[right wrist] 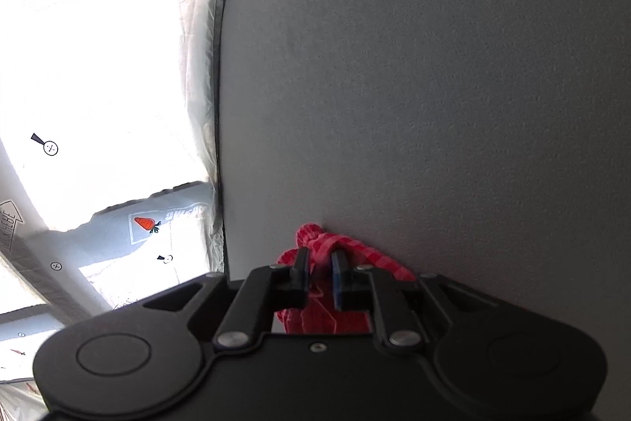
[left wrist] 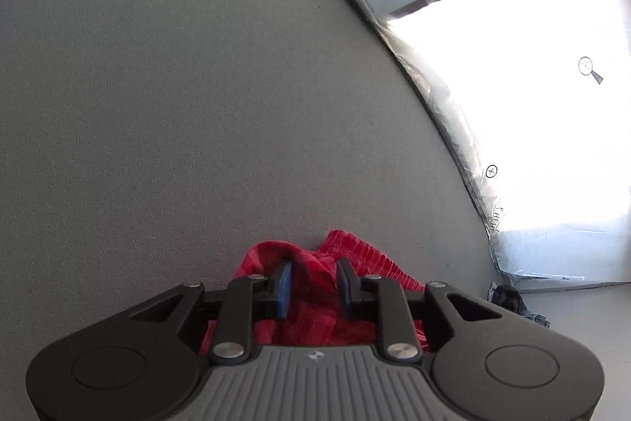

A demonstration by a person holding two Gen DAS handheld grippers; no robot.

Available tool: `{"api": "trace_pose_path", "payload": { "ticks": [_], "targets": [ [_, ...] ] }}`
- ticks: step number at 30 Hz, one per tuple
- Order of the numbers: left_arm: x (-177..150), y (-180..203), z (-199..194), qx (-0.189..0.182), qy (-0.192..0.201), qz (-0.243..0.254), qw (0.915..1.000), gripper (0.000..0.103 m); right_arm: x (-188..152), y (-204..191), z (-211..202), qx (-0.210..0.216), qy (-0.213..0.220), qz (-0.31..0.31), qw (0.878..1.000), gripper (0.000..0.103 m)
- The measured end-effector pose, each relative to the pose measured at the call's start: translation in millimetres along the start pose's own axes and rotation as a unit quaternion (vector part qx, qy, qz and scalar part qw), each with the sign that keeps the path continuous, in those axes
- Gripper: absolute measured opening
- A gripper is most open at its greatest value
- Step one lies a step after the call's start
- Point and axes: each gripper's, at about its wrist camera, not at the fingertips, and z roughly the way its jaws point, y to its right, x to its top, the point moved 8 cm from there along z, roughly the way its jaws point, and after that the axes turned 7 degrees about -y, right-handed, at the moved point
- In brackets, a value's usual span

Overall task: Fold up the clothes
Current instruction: 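Fold the hem end up over toward the waistband with both tools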

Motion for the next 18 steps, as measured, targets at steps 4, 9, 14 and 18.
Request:
{"api": "trace_pose_path", "payload": {
  "ticks": [4,9,14,18],
  "targets": [
    [13.1,5.0,-13.3,-0.002,0.03,0.02,0.9994,0.034,3.2,-22.2,-19.1,0.001,0.038,-0.07,0.997,0.021],
    [-5.5,18.7,-24.4,0.036,0.019,0.109,0.9932,0.034,-24.6,-45.8,-35.7,-0.146,0.086,-0.293,0.941,0.021],
    [-42.2,25.0,-19.0,0.09,-0.01,0.193,0.977,0.042,-59.3,-41.3,-22.2,-0.202,0.064,-0.39,0.896,0.021],
    [-56.7,22.6,-3.7,0.132,-0.022,0.22,0.9662,0.042,-76.6,-36.9,-9.4,-0.226,0.049,-0.439,0.868,0.026]
  ]
}}
